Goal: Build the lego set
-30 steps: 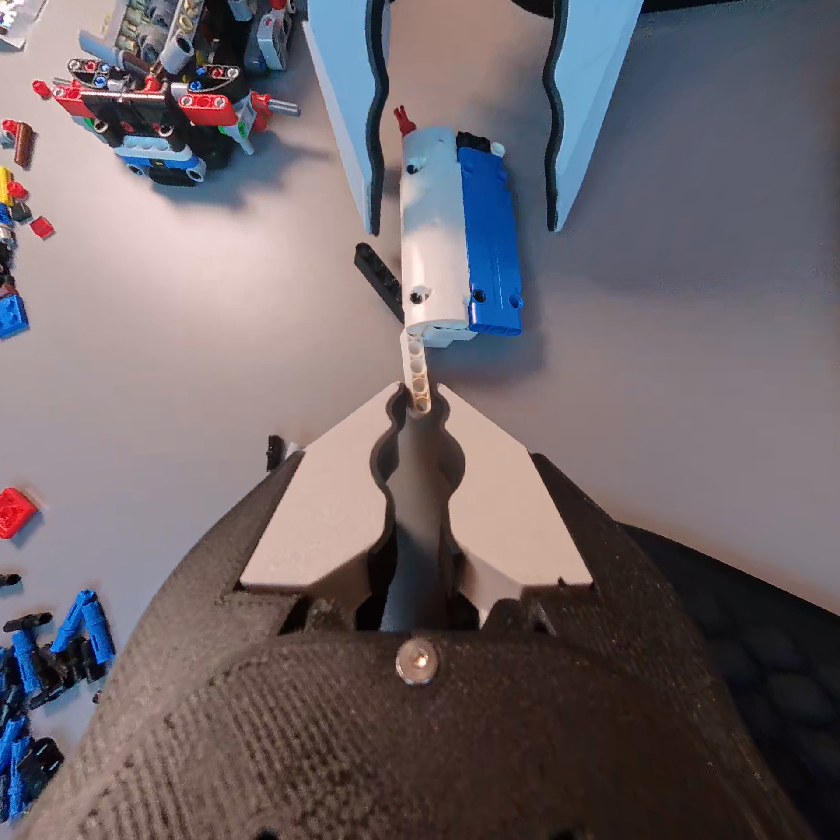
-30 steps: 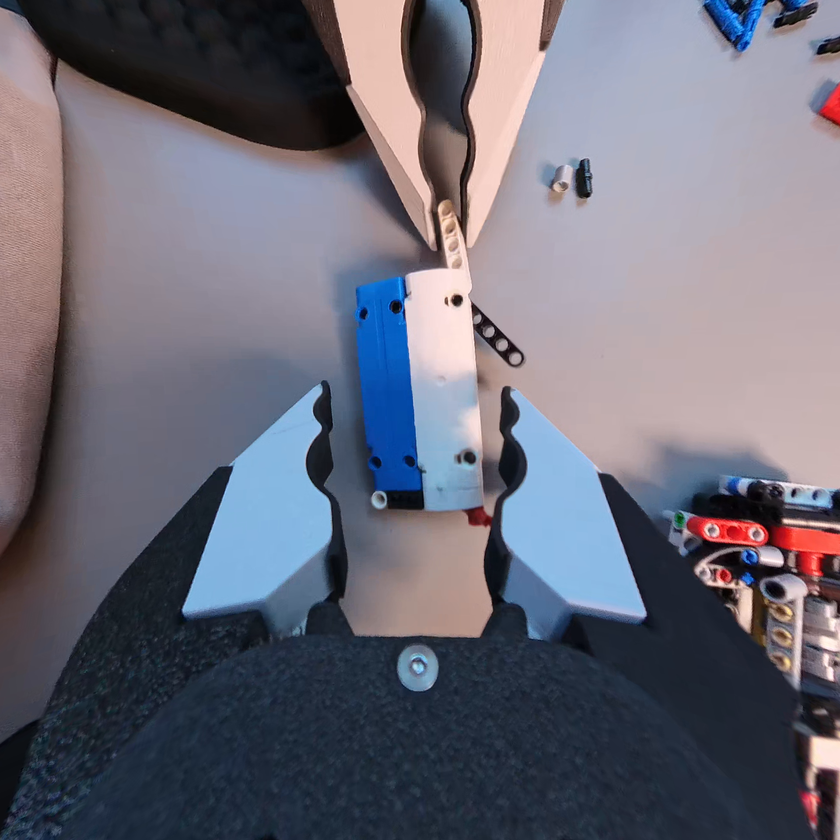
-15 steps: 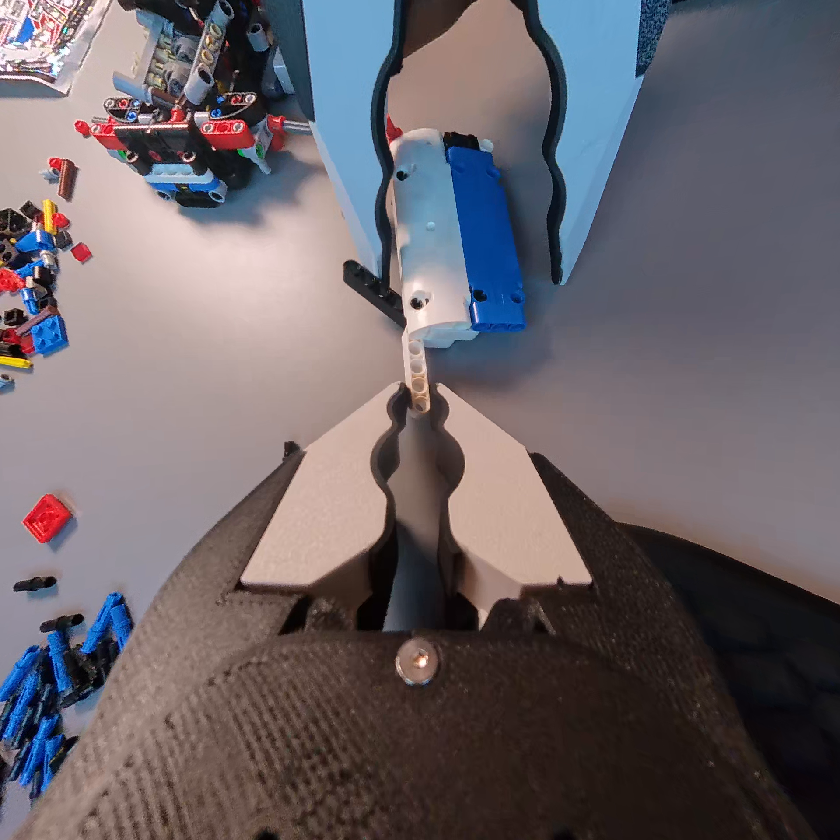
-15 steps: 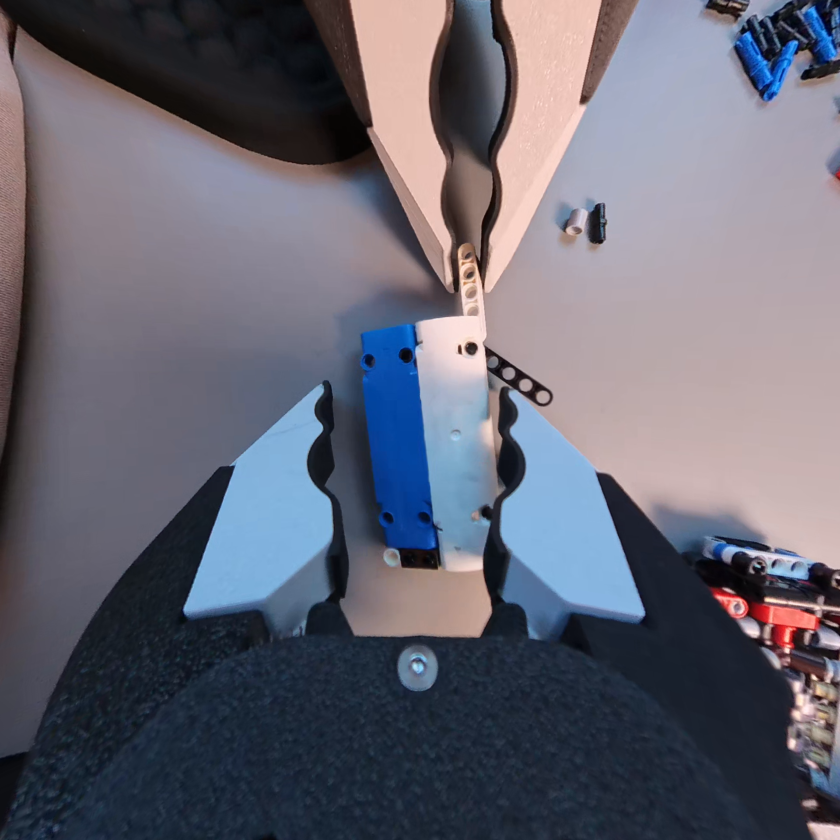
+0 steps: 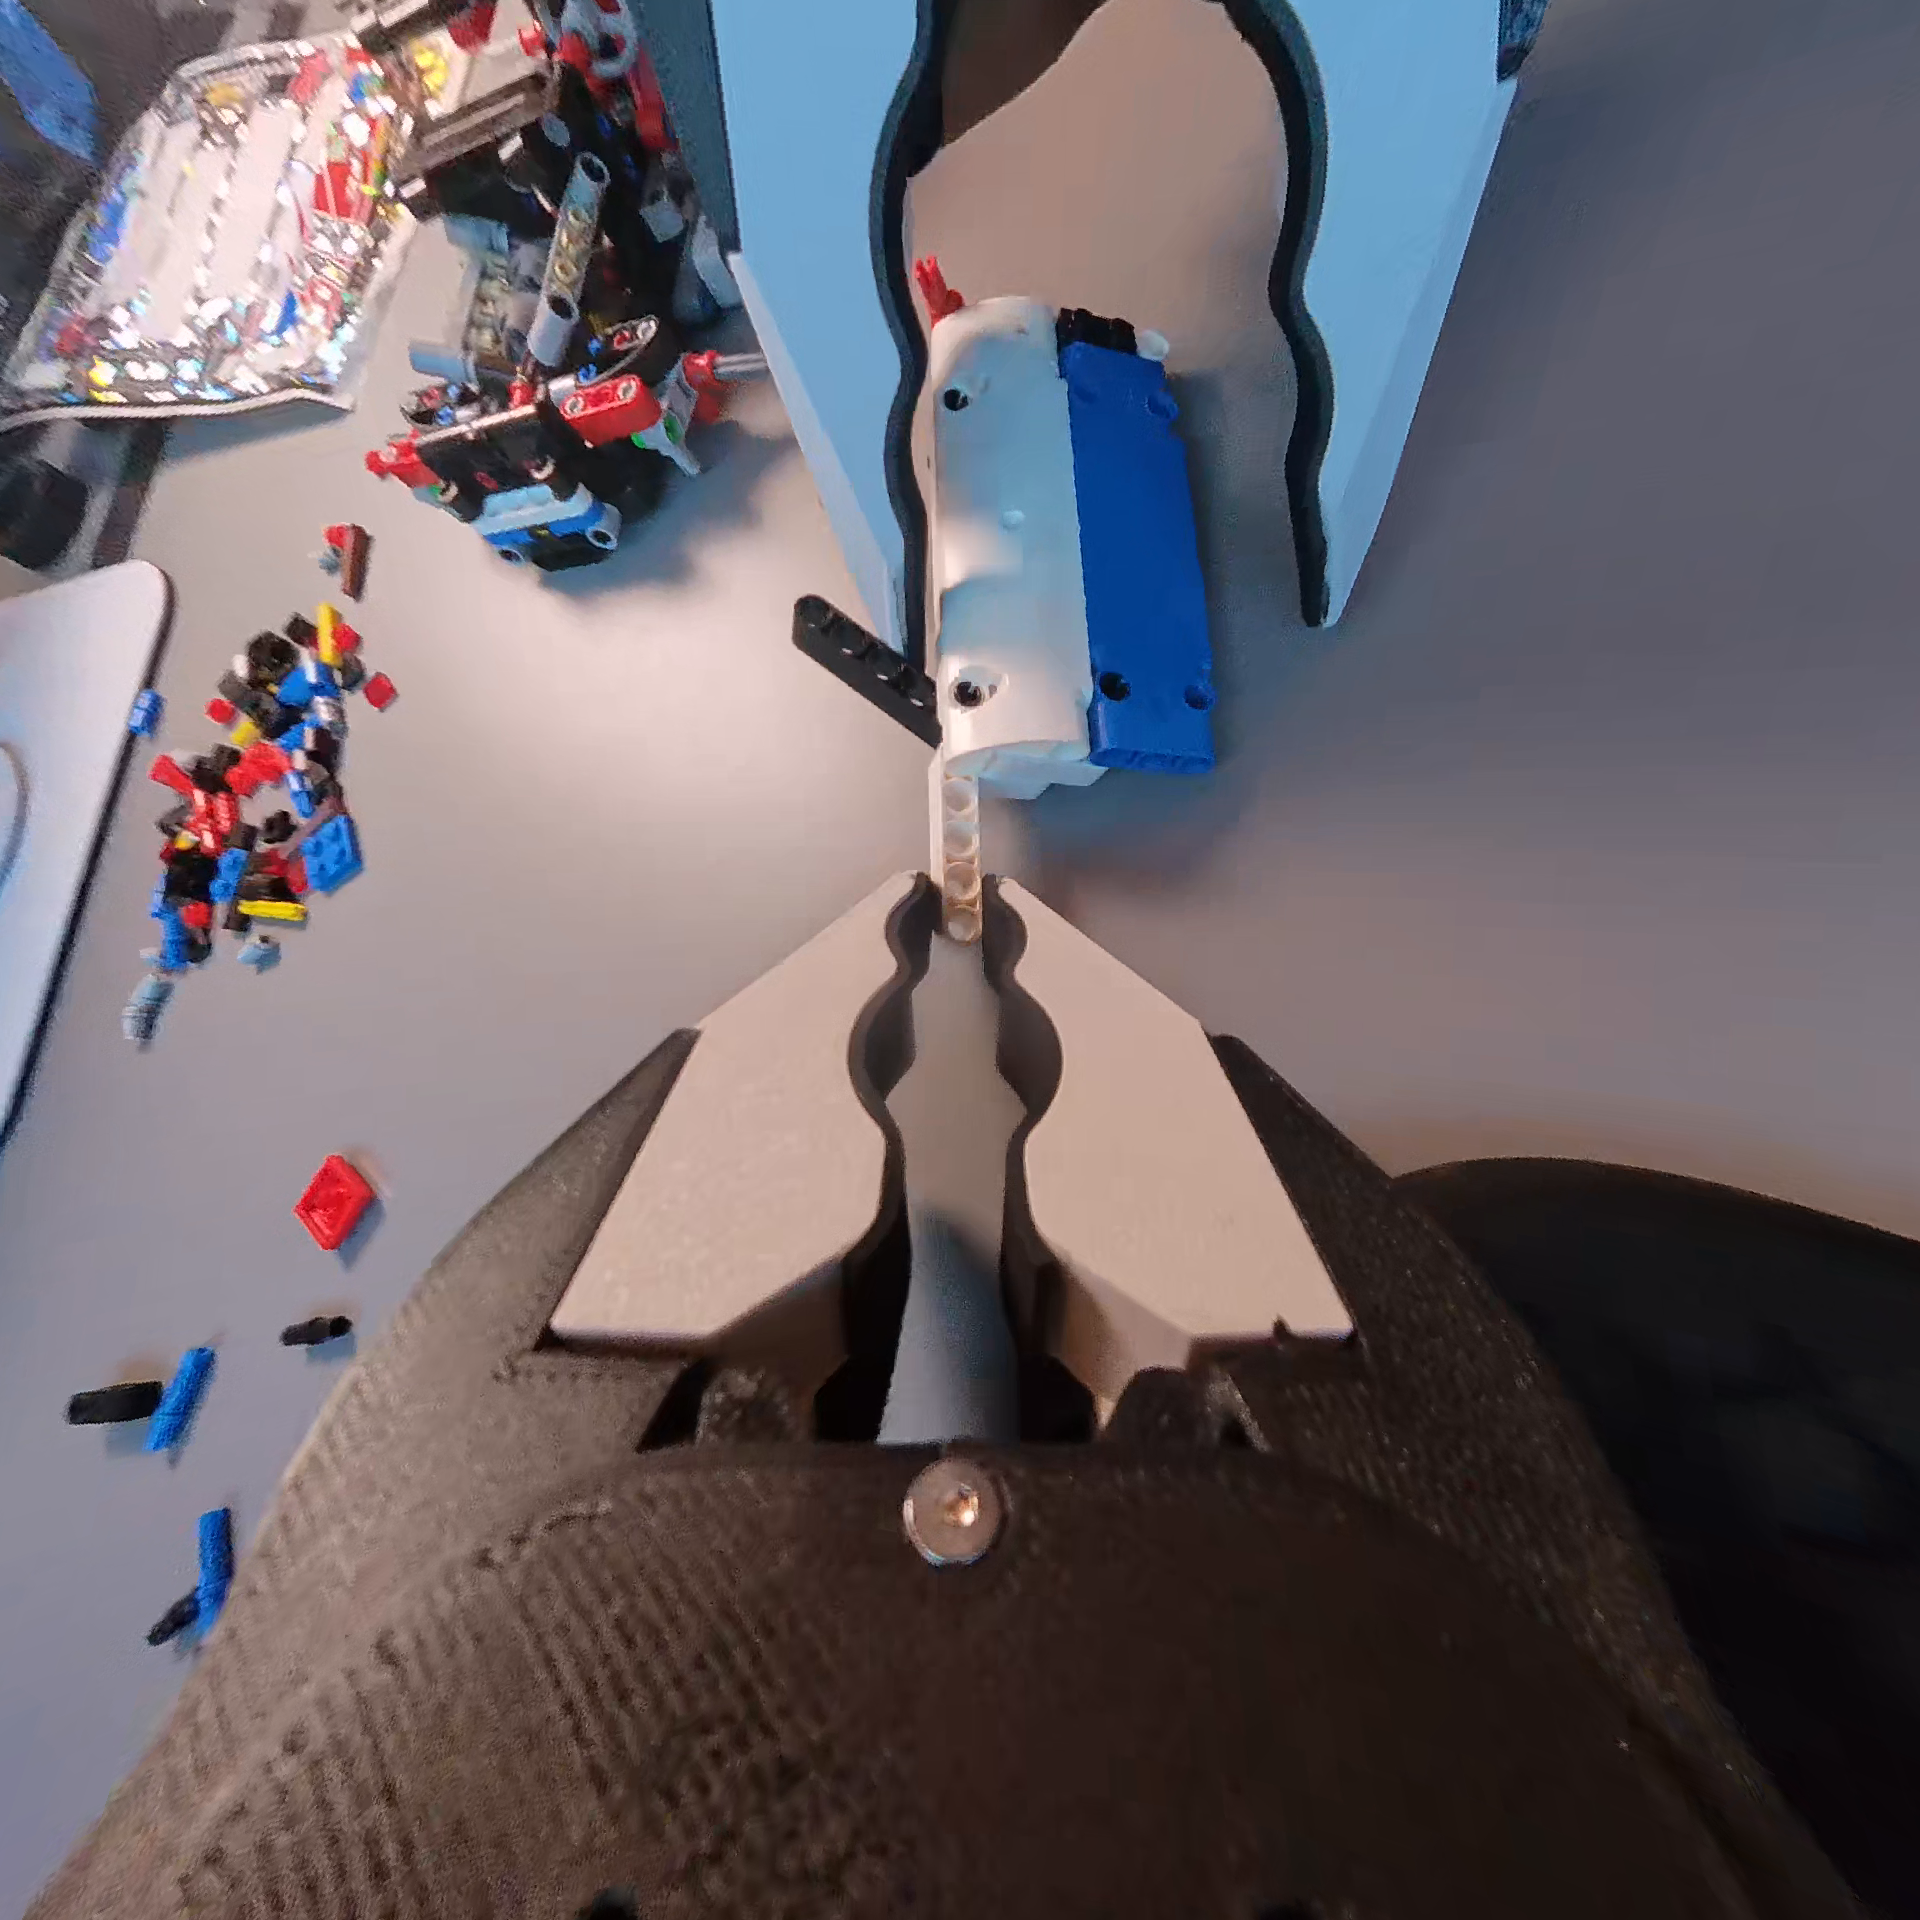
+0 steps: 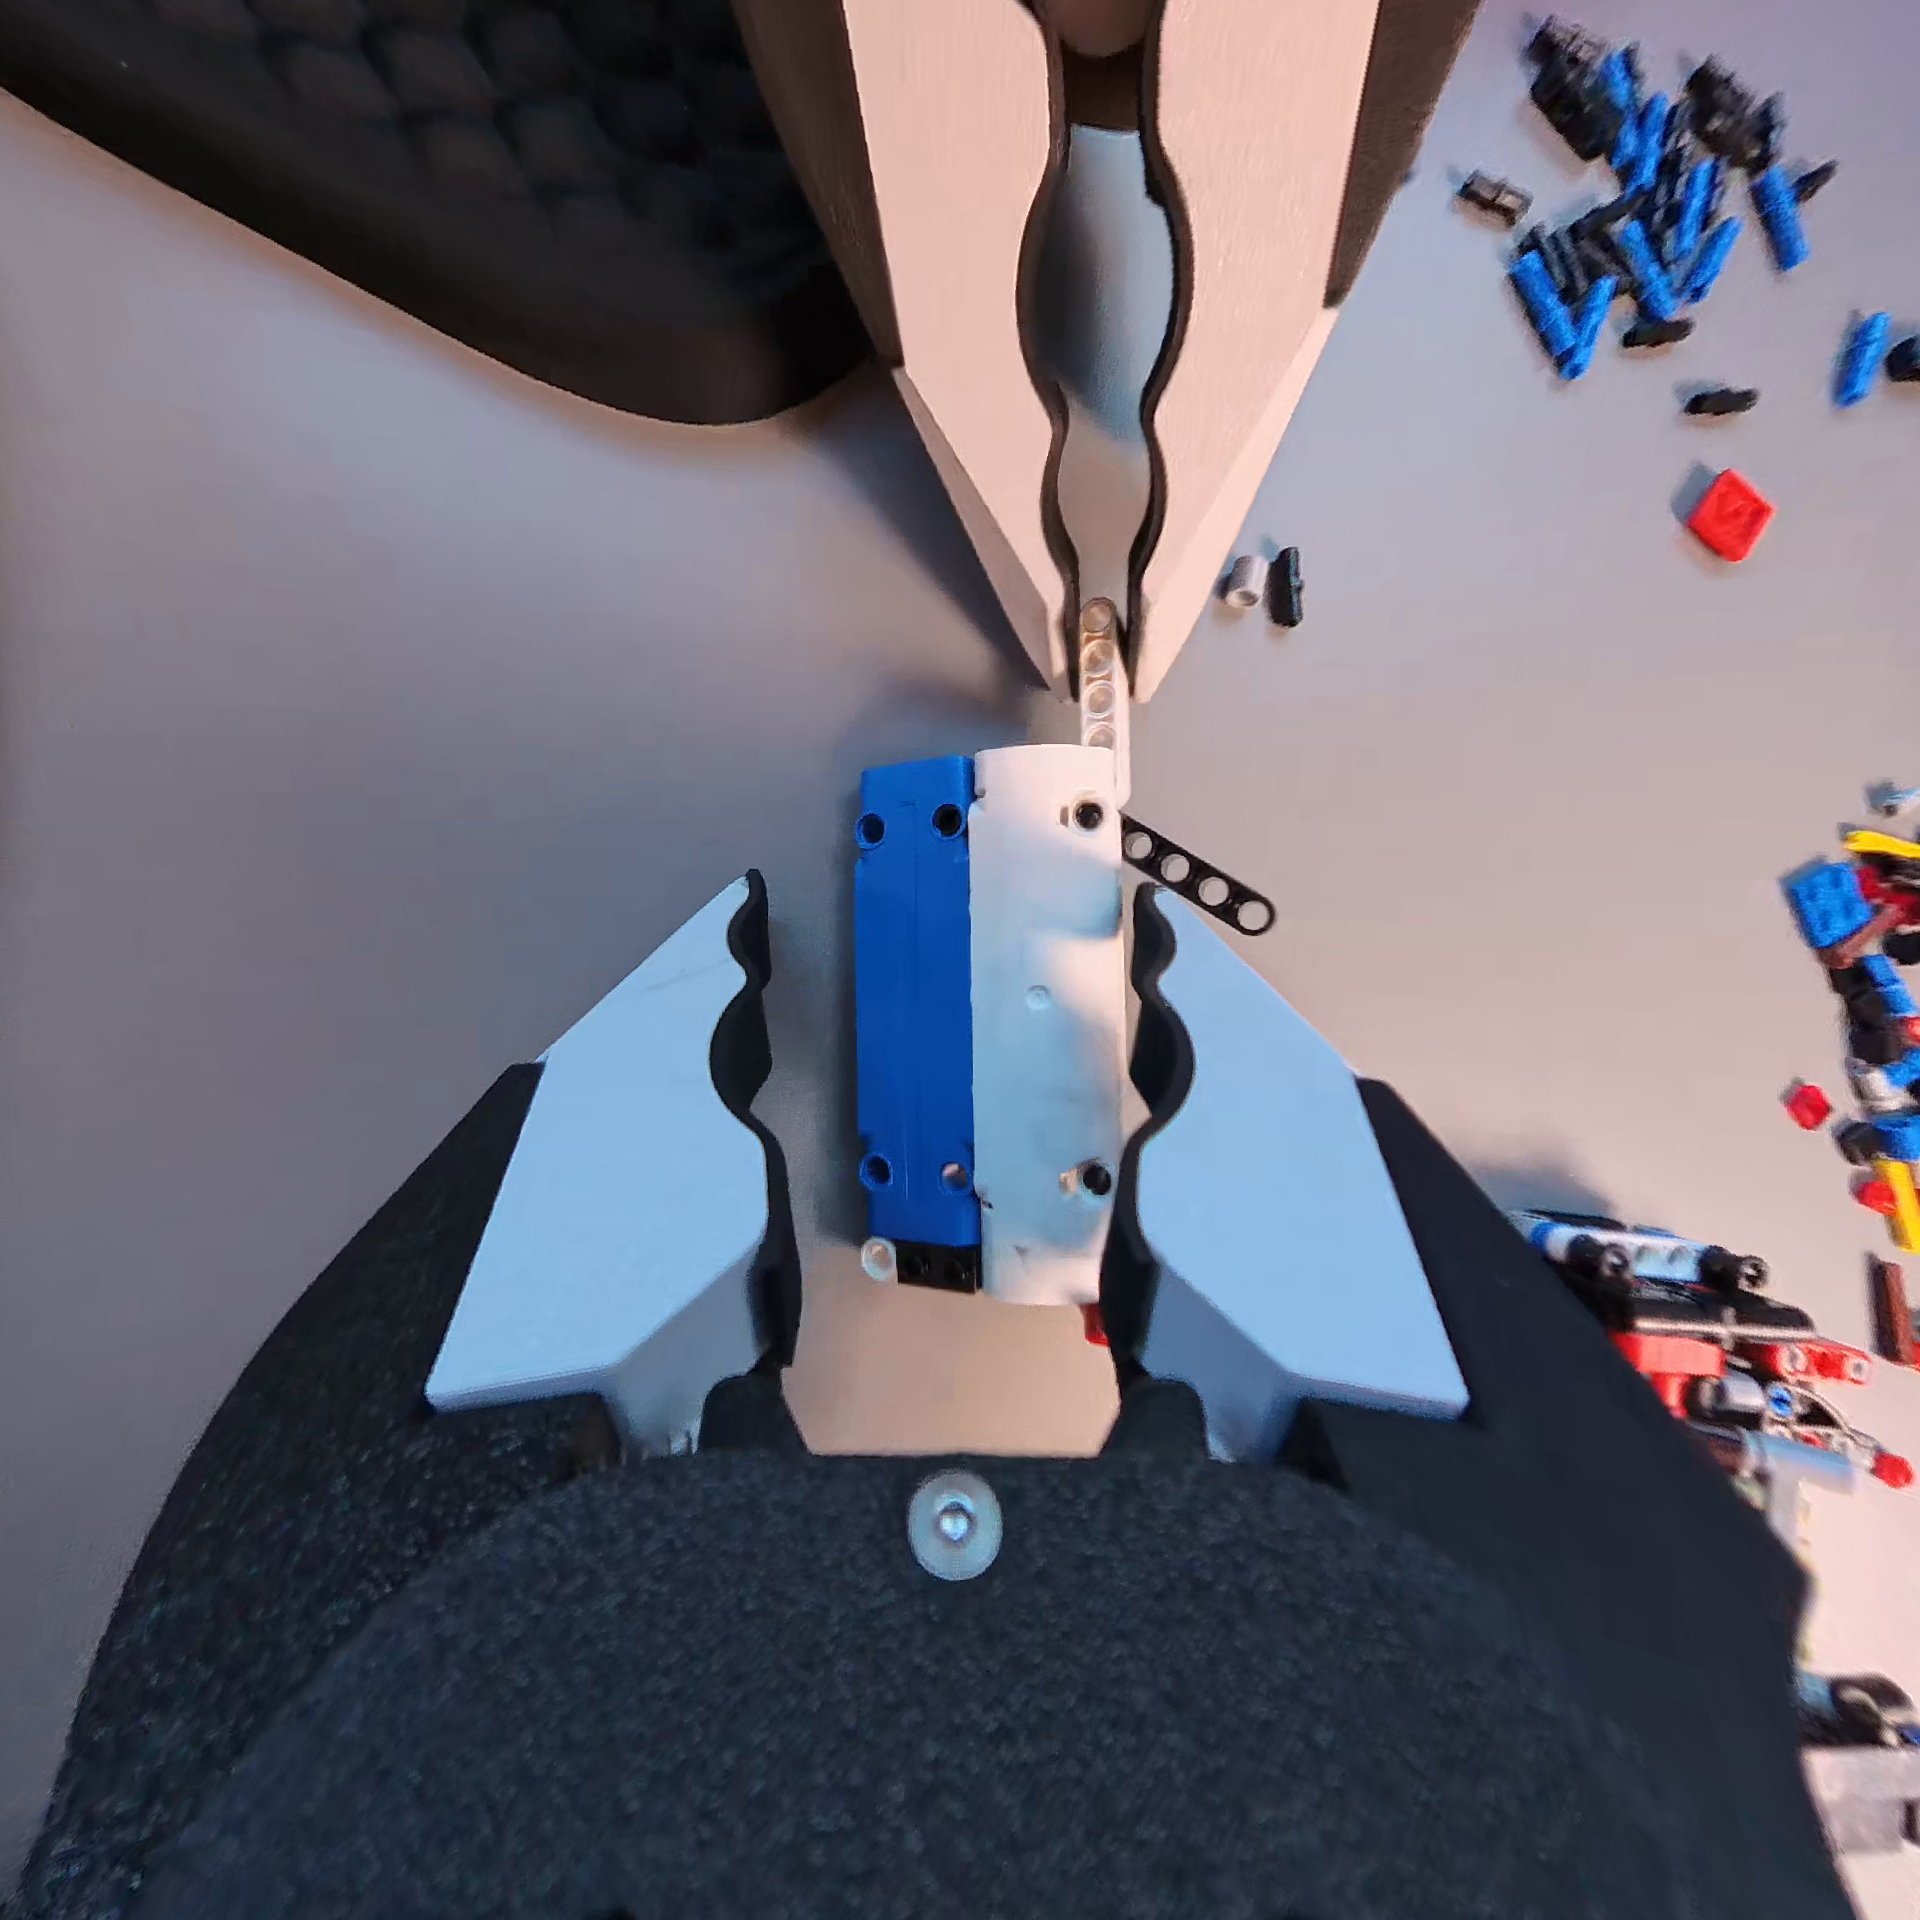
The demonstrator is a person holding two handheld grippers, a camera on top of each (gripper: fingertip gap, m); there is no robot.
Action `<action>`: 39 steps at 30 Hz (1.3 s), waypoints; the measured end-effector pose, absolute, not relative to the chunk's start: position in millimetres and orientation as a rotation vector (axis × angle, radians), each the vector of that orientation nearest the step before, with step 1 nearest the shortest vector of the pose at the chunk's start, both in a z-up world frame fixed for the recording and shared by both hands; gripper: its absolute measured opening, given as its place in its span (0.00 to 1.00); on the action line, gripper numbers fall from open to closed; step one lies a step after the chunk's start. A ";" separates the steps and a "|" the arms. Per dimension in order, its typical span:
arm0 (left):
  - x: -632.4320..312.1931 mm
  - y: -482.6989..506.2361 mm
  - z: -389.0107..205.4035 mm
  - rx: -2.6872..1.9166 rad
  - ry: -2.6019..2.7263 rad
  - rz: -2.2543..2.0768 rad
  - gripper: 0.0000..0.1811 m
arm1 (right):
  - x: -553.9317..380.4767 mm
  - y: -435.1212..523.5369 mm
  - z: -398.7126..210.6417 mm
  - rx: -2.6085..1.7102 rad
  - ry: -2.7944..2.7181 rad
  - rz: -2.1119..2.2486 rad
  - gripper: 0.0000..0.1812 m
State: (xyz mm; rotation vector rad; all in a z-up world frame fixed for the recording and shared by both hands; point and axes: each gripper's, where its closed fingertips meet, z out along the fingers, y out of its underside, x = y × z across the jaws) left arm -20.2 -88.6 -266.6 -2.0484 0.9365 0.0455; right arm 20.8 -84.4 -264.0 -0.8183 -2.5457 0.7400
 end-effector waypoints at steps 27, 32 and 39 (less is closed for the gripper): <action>-41.2 -96.8 -239.8 -2.016 0.737 -0.124 0.11 | 32.0 -56.6 -265.2 -0.865 -2.398 0.821 0.29; -79.2 -96.1 -218.2 -1.993 0.540 -0.075 0.11 | 35.6 -58.5 -248.9 -0.838 -2.362 0.915 0.36; -90.9 -100.4 -249.0 -2.173 0.462 -0.154 0.11 | 33.0 -30.7 -206.3 -0.933 -2.078 1.191 0.29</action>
